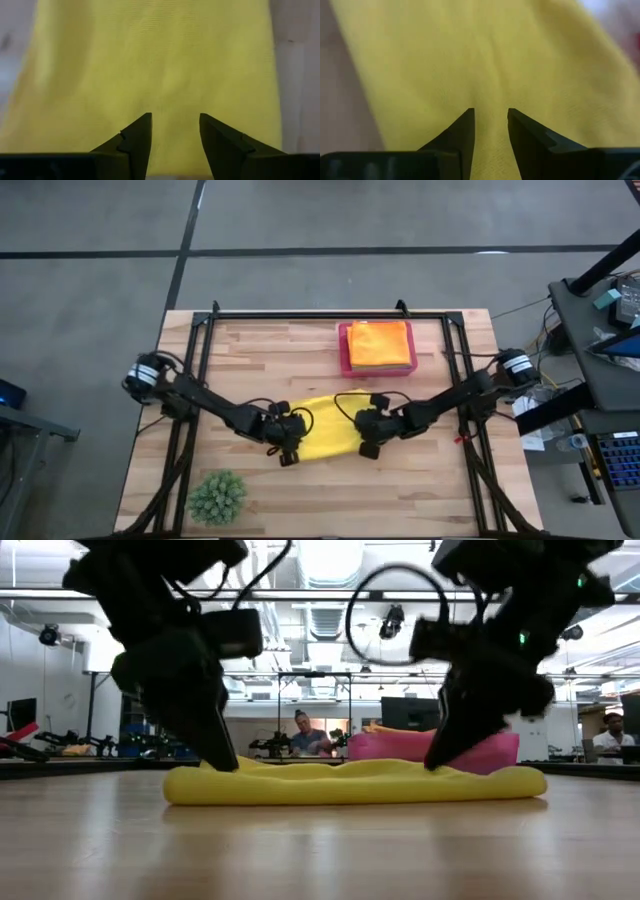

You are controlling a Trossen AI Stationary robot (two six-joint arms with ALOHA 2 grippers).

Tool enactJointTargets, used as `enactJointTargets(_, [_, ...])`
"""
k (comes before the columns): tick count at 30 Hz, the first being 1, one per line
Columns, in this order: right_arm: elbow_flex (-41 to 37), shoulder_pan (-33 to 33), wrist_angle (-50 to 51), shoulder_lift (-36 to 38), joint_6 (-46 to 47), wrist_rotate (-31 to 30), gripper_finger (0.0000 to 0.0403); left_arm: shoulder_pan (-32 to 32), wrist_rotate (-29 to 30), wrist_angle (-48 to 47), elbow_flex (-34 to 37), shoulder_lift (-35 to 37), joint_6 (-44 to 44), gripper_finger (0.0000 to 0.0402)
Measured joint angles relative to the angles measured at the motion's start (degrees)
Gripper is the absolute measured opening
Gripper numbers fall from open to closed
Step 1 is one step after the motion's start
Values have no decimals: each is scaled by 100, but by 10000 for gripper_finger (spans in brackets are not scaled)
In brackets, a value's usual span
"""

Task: Fold microfiber towels
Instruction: Fold the yellow microfiber cloth

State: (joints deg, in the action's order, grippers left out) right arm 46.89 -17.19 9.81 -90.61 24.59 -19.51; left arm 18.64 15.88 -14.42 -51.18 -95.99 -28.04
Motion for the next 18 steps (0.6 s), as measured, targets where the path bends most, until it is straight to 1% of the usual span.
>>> enactJointTargets(3, [49,-2,185,307,296,30,109,56,-42,21,2,176,-13,150])
enactJointTargets(5, [64,36,286,506,720,79,109,141,-155,-21,4,236,-2,150])
enactJointTargets(9, [73,228,594,902,1530,542,117,247,-254,17,38,250,0,150])
enactJointTargets(16, [58,561,1728,1271,2914,617,177,258,-236,51,174,193,-8,150])
enactJointTargets(18, [22,651,1859,1271,3188,597,197,258,-229,-20,208,193,-8,150])
